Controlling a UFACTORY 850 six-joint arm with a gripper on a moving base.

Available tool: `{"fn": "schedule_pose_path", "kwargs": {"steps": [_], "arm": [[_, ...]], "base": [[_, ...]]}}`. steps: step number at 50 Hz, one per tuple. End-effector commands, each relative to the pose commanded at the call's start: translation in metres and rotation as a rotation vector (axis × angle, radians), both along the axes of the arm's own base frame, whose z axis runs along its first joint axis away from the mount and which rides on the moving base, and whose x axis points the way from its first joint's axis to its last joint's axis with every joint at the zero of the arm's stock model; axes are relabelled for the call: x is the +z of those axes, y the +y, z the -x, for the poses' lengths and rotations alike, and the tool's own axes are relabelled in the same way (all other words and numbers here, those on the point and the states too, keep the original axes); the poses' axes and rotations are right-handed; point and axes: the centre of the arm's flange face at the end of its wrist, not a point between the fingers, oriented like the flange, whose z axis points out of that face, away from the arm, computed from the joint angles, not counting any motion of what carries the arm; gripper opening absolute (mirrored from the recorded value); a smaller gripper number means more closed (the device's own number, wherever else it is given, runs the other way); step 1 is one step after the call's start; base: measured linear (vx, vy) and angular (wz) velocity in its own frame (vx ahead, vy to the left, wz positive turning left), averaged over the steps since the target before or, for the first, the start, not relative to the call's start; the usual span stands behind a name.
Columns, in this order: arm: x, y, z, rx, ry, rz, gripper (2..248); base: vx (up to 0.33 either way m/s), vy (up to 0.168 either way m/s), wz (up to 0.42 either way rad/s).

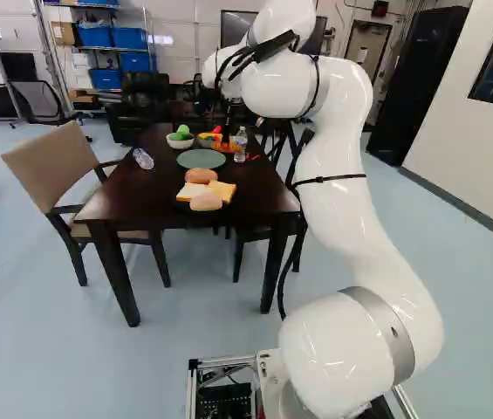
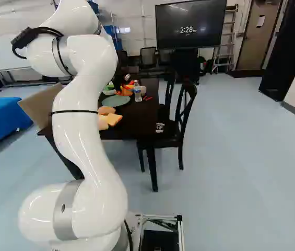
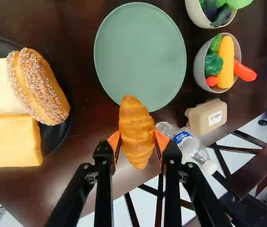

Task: Move the croissant to the empty plate

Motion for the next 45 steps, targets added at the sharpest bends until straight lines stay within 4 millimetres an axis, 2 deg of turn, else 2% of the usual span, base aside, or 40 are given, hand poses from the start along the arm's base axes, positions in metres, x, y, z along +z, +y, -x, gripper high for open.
{"fn": "schedule_pose_path", "kwargs": {"steps": [19,45], "arm": [[0.0000,0.0000,0.0000,0.000,0.000,0.000,115],[0.0000,0.0000,0.0000,0.000,0.000,0.000,115]], "base": [[0.061,0.036,0.004],[0.058,0.056,0.105]]}}
